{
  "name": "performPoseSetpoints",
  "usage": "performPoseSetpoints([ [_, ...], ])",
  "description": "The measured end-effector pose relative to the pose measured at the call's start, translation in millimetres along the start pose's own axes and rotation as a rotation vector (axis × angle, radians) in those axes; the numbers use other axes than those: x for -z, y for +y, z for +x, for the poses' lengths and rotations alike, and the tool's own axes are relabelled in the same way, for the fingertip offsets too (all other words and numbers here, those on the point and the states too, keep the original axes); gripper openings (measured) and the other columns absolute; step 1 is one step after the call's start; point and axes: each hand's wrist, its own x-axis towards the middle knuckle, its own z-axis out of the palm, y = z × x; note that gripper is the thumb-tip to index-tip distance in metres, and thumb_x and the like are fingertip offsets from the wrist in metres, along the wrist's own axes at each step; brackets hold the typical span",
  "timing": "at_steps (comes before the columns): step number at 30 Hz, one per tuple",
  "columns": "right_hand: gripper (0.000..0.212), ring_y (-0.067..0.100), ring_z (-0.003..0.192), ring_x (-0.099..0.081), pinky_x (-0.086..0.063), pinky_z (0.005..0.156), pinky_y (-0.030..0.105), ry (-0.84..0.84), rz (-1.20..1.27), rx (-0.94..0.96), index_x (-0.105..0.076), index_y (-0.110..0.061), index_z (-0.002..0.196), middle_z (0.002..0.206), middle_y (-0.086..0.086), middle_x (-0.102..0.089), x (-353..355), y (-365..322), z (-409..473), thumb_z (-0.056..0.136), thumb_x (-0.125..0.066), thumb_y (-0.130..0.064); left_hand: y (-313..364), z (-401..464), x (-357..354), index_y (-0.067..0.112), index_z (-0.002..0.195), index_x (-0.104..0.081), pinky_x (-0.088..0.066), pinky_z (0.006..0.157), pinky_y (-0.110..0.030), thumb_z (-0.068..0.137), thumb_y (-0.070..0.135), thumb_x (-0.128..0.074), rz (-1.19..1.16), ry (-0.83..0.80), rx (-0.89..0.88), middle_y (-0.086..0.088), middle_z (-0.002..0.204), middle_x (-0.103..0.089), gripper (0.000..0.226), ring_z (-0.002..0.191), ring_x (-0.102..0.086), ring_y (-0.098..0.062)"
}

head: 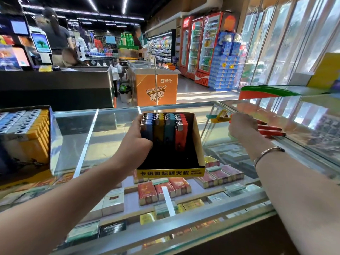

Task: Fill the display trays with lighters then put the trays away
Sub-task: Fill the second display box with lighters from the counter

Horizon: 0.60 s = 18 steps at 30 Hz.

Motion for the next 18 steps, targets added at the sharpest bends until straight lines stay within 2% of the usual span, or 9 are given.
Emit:
performPoseSetpoints([
  [3,0.023,0.038,0.103,-0.056,-0.047,0.081,0.040,-0.028,0.025,0.078,-0.057,0.002,0.109,0.112,0.022,-0.059,1,-1,2,0.088,-0.049,-0.001,1,0,1,0.043,0.095,-0.046,-0.051,0.048,-0.019,0.071,-0.023,-0.040,-0.008,-0.006,0.011,-0.003,0.095,-0.058,0.070,0.072,-0.066,0.000],
  [7,0.026,0.033,0.107,-0.053,-0.043,0.084,0.037,-0.137,0.089,0.093,-0.051,0.001,0.115,0.115,0.019,-0.057,7,-3,9,0.090,-0.049,-0.006,2,-1,2,0.042,0.095,-0.046,-0.052,0.050,-0.019,0.073,-0.023,-0.039,0.007,-0.016,0.015,-0.004,0.096,-0.057,0.069,0.072,-0.066,0.000],
  [9,0.022,0.035,0.103,-0.056,-0.045,0.081,0.038,-0.088,0.134,0.063,-0.053,0.002,0.110,0.110,0.020,-0.059,5,-4,10,0.088,-0.048,-0.003,2,-1,3,0.041,0.096,-0.046,-0.052,0.051,-0.019,0.073,-0.023,-0.039,0.008,-0.026,0.023,-0.004,0.097,-0.057,0.068,0.073,-0.066,0.000],
  [11,0.020,0.038,0.097,-0.058,-0.046,0.076,0.040,0.067,0.177,0.016,-0.056,0.002,0.104,0.104,0.021,-0.061,1,-7,9,0.086,-0.048,0.003,0,0,4,0.041,0.096,-0.047,-0.052,0.051,-0.020,0.073,-0.023,-0.038,0.004,-0.028,0.030,-0.003,0.094,-0.060,0.069,0.073,-0.067,-0.001],
  [12,0.023,0.039,0.098,-0.057,-0.046,0.076,0.042,0.151,0.177,0.012,-0.055,0.001,0.106,0.106,0.022,-0.060,-2,-8,9,0.084,-0.048,0.006,-1,0,4,0.042,0.096,-0.047,-0.052,0.051,-0.020,0.073,-0.023,-0.038,0.010,-0.027,0.032,-0.001,0.090,-0.062,0.070,0.073,-0.067,-0.001],
  [14,0.038,0.038,0.112,-0.047,-0.042,0.087,0.046,0.232,0.127,0.089,-0.049,-0.003,0.120,0.123,0.021,-0.050,-9,-10,14,0.084,-0.046,0.007,-2,2,5,0.044,0.095,-0.047,-0.052,0.051,-0.020,0.073,-0.023,-0.038,0.025,-0.034,0.029,0.008,0.079,-0.068,0.071,0.073,-0.067,-0.001],
  [16,0.053,0.035,0.128,-0.032,-0.033,0.101,0.047,0.189,0.036,0.230,-0.040,-0.013,0.134,0.142,0.013,-0.034,-13,-11,21,0.084,-0.044,0.005,-4,3,7,0.043,0.096,-0.048,-0.052,0.052,-0.019,0.073,-0.022,-0.038,0.040,-0.050,0.030,0.018,0.075,-0.068,0.070,0.076,-0.066,-0.001],
  [18,0.056,0.029,0.136,-0.024,-0.027,0.106,0.045,0.121,-0.027,0.320,-0.038,-0.019,0.137,0.150,0.005,-0.026,-16,-11,26,0.086,-0.044,0.002,-5,3,7,0.043,0.097,-0.047,-0.052,0.053,-0.020,0.073,-0.022,-0.038,0.046,-0.065,0.037,0.021,0.075,-0.067,0.070,0.077,-0.066,0.000],
])
